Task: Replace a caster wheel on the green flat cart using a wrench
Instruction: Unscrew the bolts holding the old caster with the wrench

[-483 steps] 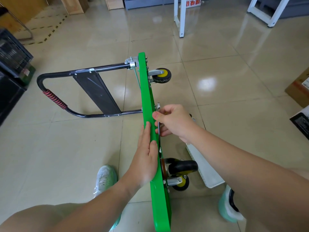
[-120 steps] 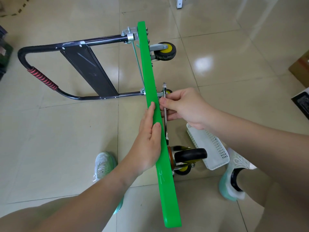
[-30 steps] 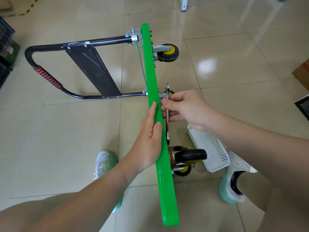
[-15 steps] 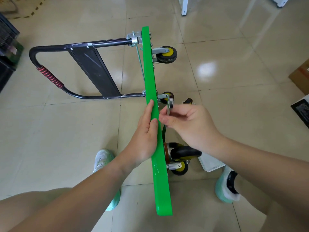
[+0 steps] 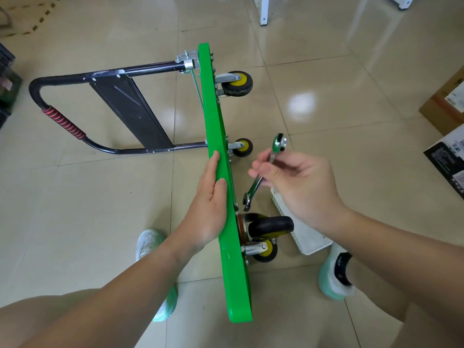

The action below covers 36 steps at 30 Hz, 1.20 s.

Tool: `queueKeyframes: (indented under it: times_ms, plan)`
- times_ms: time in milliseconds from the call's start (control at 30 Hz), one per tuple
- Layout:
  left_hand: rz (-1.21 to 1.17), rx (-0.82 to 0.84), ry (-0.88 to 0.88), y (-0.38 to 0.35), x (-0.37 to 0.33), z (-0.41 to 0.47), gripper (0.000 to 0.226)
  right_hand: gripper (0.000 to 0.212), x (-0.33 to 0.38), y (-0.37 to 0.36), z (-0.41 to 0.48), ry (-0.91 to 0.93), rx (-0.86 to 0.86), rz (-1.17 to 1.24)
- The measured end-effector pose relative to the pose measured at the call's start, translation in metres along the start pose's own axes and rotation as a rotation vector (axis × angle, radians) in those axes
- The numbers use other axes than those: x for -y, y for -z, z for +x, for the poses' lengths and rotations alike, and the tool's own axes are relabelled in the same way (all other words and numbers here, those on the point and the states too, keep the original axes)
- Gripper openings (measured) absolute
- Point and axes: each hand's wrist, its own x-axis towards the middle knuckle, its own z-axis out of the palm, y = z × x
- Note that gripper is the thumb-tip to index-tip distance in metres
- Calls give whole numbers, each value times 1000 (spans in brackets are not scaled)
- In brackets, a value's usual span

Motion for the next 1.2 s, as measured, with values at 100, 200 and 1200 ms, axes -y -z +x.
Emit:
queueKeyframes:
  times_ms: [100, 200, 1200]
  plan:
    - [8, 6, 7, 1, -2, -1, 55, 18, -3, -1, 25, -161, 2, 1]
    - [20, 19, 6, 2, -1, -1, 55, 14, -7, -5, 43, -251, 36, -14]
    - [18, 33, -9, 4, 6, 1, 56, 26, -15, -20, -6, 28, 223, -172]
